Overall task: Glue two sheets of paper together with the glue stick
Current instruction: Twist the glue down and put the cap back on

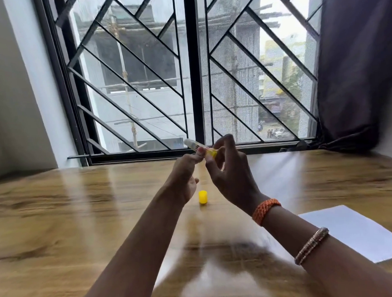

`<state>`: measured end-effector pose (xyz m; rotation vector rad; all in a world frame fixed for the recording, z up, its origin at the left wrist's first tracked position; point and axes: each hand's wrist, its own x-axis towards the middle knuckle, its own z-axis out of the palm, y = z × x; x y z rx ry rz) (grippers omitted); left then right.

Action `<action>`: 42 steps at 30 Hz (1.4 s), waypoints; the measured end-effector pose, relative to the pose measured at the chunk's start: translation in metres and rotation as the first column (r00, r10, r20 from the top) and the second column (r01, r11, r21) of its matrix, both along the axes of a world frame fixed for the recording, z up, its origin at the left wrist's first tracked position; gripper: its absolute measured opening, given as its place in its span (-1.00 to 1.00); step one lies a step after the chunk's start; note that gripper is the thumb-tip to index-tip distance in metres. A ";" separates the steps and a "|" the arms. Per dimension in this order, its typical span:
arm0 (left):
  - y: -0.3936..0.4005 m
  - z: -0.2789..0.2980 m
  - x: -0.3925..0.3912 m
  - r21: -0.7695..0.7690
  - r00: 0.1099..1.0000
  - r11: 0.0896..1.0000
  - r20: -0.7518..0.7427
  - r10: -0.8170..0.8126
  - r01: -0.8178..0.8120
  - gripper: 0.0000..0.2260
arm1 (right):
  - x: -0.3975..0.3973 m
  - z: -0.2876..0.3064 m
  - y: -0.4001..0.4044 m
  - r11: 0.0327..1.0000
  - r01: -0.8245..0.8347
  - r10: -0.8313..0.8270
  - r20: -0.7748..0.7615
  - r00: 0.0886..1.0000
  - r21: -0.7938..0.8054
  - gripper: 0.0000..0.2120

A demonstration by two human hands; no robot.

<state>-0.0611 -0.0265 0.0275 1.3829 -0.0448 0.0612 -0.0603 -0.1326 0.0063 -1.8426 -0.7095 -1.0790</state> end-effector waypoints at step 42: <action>-0.002 -0.008 0.000 0.077 0.997 0.996 0.067 -0.041 0.036 -0.75 | -0.010 0.010 -0.007 0.765 -0.252 0.547 -0.392 0.740 0.592 -0.82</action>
